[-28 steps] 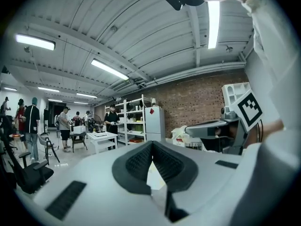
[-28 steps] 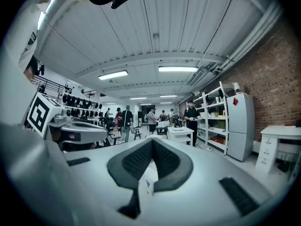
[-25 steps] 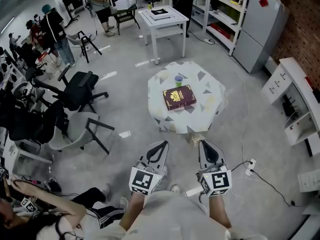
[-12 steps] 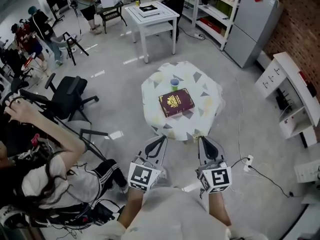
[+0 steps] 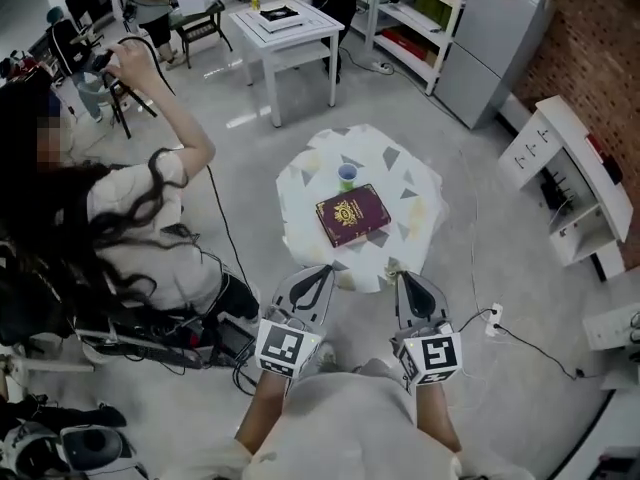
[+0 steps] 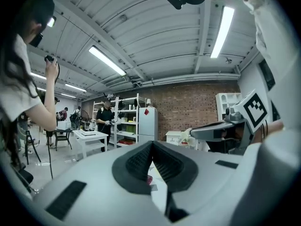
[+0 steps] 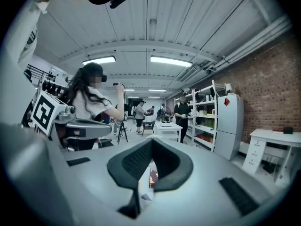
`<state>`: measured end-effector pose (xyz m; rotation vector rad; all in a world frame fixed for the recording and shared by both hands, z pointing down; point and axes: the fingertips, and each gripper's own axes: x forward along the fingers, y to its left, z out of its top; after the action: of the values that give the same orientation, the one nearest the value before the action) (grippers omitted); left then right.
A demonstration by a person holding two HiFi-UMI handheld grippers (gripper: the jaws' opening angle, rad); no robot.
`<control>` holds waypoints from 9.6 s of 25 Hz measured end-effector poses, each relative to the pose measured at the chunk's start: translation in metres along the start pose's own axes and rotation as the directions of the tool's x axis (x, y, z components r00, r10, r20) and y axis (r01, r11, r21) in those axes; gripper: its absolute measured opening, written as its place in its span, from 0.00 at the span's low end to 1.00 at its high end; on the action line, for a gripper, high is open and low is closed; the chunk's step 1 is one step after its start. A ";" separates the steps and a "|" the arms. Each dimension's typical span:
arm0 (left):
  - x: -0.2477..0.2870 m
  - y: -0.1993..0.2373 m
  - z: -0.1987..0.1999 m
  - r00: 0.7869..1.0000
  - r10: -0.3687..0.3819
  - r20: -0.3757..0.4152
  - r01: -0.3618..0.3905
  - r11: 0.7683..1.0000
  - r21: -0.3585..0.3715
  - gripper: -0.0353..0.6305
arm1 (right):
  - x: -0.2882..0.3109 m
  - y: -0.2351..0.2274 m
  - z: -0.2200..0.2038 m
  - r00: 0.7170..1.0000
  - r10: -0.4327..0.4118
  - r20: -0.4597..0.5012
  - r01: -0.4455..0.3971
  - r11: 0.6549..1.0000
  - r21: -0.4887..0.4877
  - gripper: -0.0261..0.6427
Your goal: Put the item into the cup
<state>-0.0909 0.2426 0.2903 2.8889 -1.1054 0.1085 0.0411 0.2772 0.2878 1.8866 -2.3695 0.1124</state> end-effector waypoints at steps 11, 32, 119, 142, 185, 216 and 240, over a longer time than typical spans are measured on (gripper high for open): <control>0.020 0.037 -0.015 1.000 0.029 -0.010 -0.029 0.999 -0.025 0.07 | 0.042 -0.005 -0.007 1.000 0.014 -0.020 -0.014 1.000 -0.010 0.05; 0.145 0.064 0.003 0.991 0.125 -0.039 -0.124 0.992 0.028 0.07 | 0.143 -0.106 0.012 0.992 0.122 0.039 -0.123 0.992 0.018 0.05; 0.346 0.222 -0.206 0.922 0.031 -0.385 -0.125 0.967 -0.223 0.07 | 0.427 -0.139 -0.192 0.864 0.281 -0.418 -0.230 0.958 0.170 0.05; 0.357 0.229 -0.246 0.902 0.014 -0.431 -0.144 0.952 -0.271 0.07 | 0.453 -0.118 -0.244 0.793 0.349 -0.500 -0.280 0.937 0.211 0.05; 0.355 0.233 -0.256 0.896 -0.007 -0.444 -0.139 0.945 -0.295 0.07 | 0.461 -0.109 -0.292 0.716 0.343 -0.608 -0.272 0.939 0.209 0.05; 0.338 0.225 -0.190 0.928 0.046 -0.369 -0.130 0.970 -0.207 0.07 | 0.435 -0.114 -0.206 0.804 0.317 -0.503 -0.317 0.944 0.089 0.11; 0.307 0.174 -0.070 0.975 0.107 -0.193 -0.120 0.991 -0.054 0.07 | 0.345 -0.134 -0.063 0.936 0.298 -0.188 -0.303 0.953 0.002 0.06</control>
<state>0.0174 -0.0866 0.3889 2.6899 -1.2130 0.3373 0.0981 -0.0778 0.3948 1.4177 -2.4936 0.2681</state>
